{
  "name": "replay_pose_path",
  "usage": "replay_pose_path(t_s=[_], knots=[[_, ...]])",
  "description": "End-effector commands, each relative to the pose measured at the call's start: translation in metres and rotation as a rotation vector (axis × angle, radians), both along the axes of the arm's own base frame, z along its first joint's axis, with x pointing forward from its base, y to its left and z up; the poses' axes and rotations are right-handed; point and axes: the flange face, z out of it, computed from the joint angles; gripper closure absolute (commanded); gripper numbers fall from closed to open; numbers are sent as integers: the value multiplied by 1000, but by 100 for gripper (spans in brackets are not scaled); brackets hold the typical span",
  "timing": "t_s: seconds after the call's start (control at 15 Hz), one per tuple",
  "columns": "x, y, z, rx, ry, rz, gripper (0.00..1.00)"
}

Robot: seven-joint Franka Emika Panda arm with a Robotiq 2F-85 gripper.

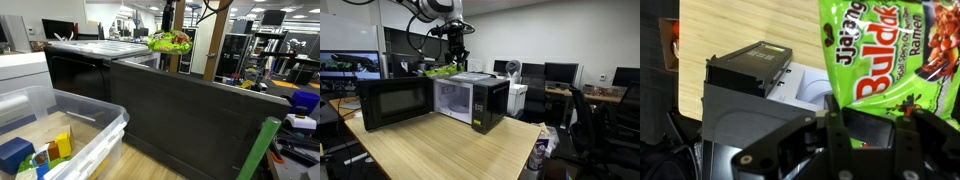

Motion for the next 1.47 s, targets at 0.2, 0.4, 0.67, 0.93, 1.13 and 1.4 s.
replay_pose_path(t_s=[0.2, 0.4, 0.67, 0.93, 1.13, 1.4], knots=[[49, 0, 42, 29, -25, -56, 100], [73, 2, 46, 78, -2, -85, 100], [106, 11, 33, 151, 20, -144, 100], [126, 20, 9, 210, 4, -197, 100], [125, 16, 11, 228, -7, -273, 74], [120, -1, 45, 173, -134, -381, 44]])
